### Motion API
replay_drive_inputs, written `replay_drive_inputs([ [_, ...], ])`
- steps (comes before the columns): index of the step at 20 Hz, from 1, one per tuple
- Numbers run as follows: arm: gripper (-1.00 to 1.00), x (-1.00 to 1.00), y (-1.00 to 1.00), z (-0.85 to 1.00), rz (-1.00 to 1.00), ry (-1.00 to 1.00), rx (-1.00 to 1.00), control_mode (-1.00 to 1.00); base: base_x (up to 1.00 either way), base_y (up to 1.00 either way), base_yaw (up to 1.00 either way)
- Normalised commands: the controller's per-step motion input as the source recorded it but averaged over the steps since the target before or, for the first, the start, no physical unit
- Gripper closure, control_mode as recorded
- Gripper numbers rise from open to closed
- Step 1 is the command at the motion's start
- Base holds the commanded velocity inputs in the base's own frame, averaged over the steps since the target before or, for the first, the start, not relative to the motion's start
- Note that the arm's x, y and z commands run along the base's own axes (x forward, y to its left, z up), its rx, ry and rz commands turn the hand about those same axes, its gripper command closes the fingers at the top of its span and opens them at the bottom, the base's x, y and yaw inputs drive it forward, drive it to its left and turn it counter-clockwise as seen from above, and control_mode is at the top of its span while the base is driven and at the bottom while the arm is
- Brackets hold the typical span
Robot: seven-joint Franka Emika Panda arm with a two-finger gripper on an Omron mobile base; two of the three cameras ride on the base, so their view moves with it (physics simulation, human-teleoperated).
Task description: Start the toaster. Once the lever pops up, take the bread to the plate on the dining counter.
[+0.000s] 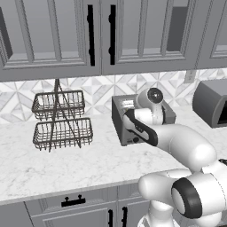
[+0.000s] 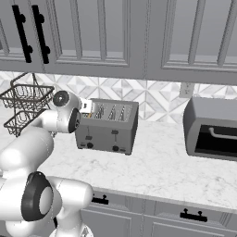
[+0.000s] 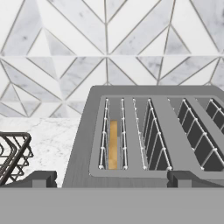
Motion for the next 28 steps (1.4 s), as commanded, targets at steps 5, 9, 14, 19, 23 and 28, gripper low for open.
replay_drive_inputs([
  [5, -1.00, 0.00, 0.00, 0.00, 0.00, 0.00, 0.00, -1.00, 0.00, 0.00, 0.00],
  [9, -1.00, 0.00, 0.00, 0.00, 0.00, 0.00, 0.00, -1.00, 0.00, 0.00, 0.00],
  [14, -1.00, 0.00, 0.00, 0.00, 0.00, 0.00, 0.00, -1.00, 0.00, 0.00, 0.00],
  [19, -1.00, 0.00, 0.00, 0.00, 0.00, 0.00, 0.00, -1.00, 0.00, 0.00, 0.00],
  [23, -1.00, 0.00, 0.00, 0.00, 0.00, 0.00, 0.00, -1.00, 0.00, 0.00, 0.00],
  [28, -1.00, 0.00, 0.00, 0.00, 0.00, 0.00, 0.00, -1.00, 0.00, 0.00, 0.00],
])
